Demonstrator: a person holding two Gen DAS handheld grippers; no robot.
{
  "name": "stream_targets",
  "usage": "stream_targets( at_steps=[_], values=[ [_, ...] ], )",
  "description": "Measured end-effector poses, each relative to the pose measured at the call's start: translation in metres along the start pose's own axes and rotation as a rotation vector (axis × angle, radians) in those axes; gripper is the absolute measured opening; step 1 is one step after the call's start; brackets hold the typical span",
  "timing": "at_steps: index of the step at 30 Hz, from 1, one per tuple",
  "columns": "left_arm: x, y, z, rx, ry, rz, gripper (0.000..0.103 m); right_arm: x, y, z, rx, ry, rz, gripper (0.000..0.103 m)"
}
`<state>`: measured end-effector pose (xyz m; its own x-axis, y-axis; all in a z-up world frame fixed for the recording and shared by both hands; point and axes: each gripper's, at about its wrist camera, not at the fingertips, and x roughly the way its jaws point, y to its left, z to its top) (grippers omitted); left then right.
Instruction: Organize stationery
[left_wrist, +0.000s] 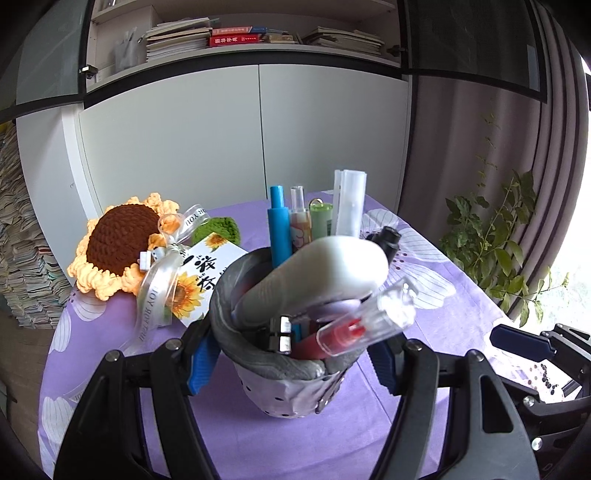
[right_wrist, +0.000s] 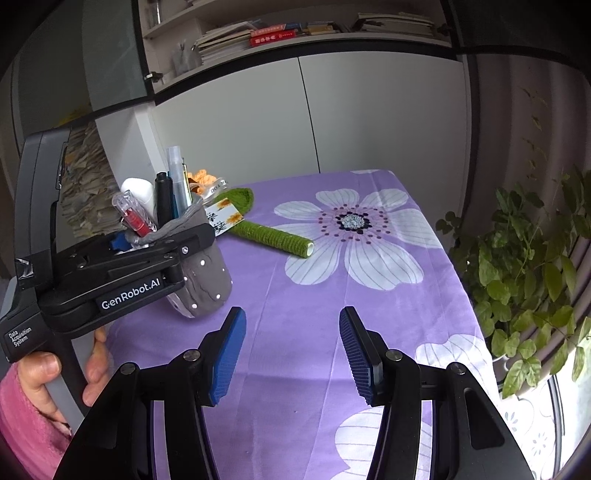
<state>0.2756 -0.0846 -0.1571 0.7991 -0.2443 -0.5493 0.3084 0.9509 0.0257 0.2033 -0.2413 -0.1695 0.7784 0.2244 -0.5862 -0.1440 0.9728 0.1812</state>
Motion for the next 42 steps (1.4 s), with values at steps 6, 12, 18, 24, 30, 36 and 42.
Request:
stream_targets(
  at_steps=[6, 12, 18, 24, 30, 36, 42],
  values=[
    [0.005, -0.002, -0.005, -0.006, 0.022, -0.008, 0.068, 0.001, -0.002, -0.001, 0.004, 0.001, 0.007, 0.053],
    [0.006, -0.002, -0.007, -0.009, 0.026, -0.009, 0.068, 0.004, -0.001, -0.001, 0.004, 0.01, 0.013, 0.053],
    [0.009, -0.004, -0.01, -0.003, 0.034, -0.008, 0.068, 0.005, 0.0, -0.001, 0.002, 0.014, 0.008, 0.053],
    [0.004, -0.001, -0.009, -0.01, 0.023, 0.006, 0.07, 0.006, 0.0, -0.001, 0.003, 0.018, 0.005, 0.053],
    [-0.012, -0.005, -0.009, 0.023, -0.02, 0.022, 0.082, 0.004, 0.0, -0.002, 0.005, 0.021, 0.003, 0.053],
    [-0.023, -0.013, -0.014, 0.069, -0.029, 0.047, 0.091, -0.001, 0.007, -0.002, -0.012, 0.016, 0.0, 0.054],
    [-0.041, -0.007, -0.017, 0.055, -0.053, 0.071, 0.098, -0.013, 0.014, -0.002, -0.033, 0.005, -0.017, 0.054]
  ],
)
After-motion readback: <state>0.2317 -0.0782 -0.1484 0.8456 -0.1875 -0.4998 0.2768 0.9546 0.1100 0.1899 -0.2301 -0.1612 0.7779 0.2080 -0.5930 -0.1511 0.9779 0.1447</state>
